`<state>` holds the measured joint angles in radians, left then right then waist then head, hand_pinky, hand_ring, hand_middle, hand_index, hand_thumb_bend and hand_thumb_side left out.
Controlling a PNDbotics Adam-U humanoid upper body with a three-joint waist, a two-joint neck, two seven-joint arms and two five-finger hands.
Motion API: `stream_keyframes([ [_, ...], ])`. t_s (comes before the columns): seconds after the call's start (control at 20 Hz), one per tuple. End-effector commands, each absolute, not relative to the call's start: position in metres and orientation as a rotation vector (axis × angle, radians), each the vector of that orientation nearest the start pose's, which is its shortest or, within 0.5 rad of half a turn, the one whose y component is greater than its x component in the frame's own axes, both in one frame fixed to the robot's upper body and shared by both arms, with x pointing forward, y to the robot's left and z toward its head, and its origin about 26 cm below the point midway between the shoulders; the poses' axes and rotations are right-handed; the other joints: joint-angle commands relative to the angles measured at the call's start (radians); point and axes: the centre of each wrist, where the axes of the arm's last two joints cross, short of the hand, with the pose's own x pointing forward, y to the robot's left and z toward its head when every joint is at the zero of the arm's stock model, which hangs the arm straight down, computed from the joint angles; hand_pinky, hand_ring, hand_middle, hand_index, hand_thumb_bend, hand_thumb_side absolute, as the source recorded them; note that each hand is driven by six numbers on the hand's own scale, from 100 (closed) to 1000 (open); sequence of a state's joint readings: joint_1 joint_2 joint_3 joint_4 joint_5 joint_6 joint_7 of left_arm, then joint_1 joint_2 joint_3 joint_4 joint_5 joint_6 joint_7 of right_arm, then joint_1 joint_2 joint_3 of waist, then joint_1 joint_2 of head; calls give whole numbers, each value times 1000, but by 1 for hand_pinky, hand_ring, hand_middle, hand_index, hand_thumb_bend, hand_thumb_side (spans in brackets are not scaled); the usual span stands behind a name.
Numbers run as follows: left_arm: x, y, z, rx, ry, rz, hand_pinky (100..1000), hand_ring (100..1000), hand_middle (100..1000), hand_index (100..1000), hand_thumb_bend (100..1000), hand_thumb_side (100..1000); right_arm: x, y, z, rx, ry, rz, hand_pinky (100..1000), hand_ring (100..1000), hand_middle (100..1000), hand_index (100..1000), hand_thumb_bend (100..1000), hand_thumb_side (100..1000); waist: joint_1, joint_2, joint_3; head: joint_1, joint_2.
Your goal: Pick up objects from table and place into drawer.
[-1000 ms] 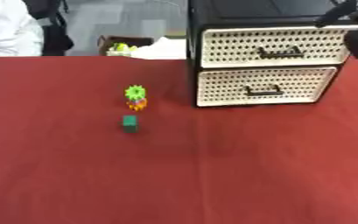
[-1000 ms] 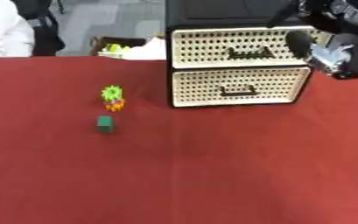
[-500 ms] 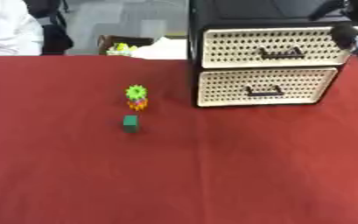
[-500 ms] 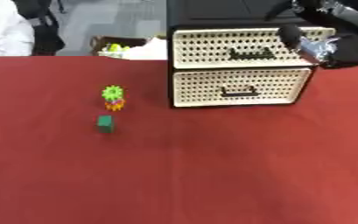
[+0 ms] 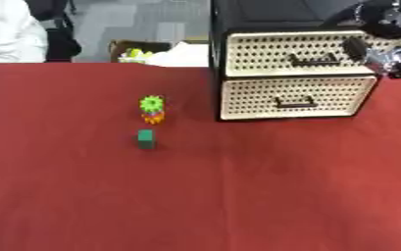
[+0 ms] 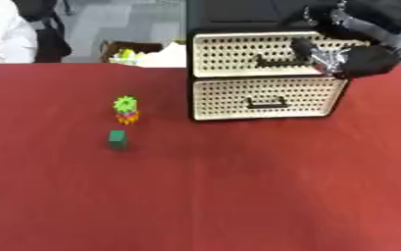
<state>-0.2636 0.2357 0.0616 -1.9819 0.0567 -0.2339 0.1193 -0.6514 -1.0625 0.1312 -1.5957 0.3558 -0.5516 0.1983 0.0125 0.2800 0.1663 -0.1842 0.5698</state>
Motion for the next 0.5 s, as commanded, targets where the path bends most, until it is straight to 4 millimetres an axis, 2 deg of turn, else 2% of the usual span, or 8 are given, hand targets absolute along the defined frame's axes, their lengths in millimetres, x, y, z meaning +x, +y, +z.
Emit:
stream_keyframes([
  [0.05, 297, 266, 191, 116, -2511, -96, 706, 703, 667, 766, 100, 862, 345, -377, 340, 1214, 2372, -2120, 100, 100, 100, 810, 100, 1000, 0, -20, 1, -2, -9],
  [0.5, 298, 265, 191, 110, -2511, -97, 706, 705, 668, 765, 100, 864, 349, -379, 335, 1271, 2325, -2204, 100, 100, 100, 809, 100, 1000, 0, -14, 0, -3, -9],
])
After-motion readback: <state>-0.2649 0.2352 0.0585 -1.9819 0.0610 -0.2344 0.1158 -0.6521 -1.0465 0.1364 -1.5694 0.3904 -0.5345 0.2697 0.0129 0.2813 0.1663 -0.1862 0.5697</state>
